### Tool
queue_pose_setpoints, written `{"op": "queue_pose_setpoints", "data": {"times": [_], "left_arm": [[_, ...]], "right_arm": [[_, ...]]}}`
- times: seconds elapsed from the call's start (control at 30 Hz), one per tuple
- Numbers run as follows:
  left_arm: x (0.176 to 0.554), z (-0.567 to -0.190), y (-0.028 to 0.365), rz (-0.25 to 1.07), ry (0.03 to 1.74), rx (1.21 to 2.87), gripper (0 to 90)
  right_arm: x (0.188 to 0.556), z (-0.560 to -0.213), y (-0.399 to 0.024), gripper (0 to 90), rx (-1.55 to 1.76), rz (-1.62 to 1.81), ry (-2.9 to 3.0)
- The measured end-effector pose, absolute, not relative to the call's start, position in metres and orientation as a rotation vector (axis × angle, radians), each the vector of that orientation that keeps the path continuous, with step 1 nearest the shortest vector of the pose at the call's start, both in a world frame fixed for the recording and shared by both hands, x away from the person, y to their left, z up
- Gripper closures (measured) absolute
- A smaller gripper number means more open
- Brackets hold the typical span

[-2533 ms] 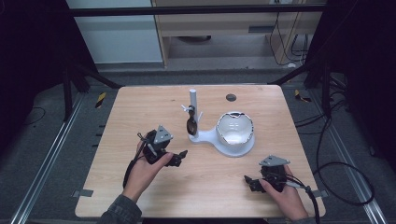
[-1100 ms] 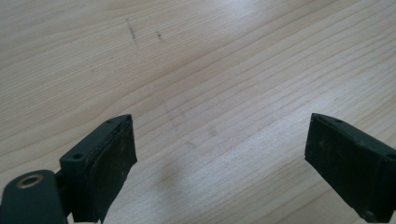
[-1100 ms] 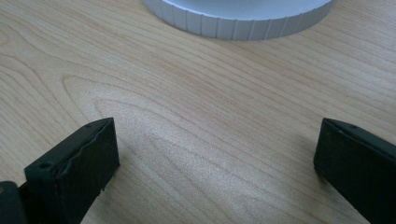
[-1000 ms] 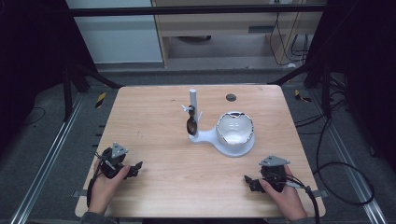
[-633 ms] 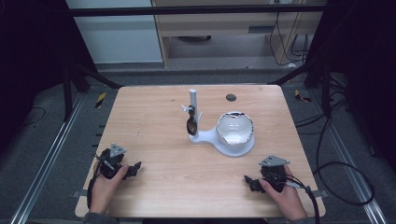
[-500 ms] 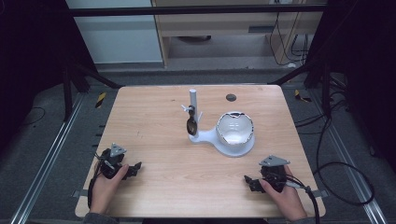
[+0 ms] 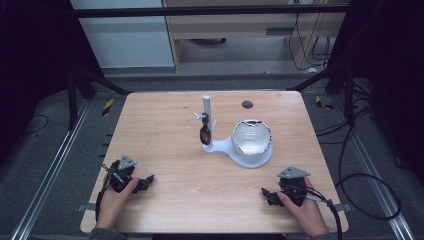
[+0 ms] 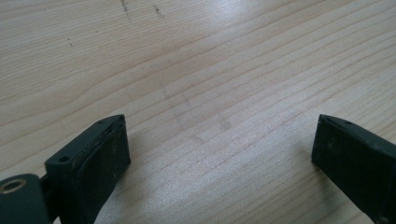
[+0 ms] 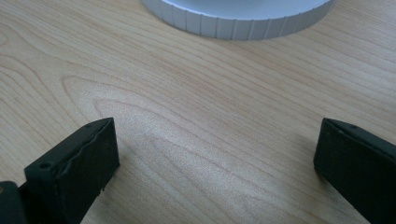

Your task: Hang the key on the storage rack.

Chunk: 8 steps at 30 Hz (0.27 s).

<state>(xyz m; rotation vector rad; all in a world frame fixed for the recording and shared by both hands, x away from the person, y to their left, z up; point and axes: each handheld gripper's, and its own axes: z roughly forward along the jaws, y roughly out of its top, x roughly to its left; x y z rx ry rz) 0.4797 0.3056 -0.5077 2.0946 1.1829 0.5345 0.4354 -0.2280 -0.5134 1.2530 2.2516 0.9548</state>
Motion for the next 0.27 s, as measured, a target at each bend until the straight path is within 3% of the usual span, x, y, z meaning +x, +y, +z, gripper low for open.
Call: {"op": "queue_pose_setpoints", "data": {"times": [0.27], "left_arm": [[0.4807, -0.5083, 0.3047, 0.530, 1.201, 2.094, 0.0]], "right_arm": [[0.4355, -0.5134, -0.2280, 0.4, 1.253, 0.955, 2.252]]}}
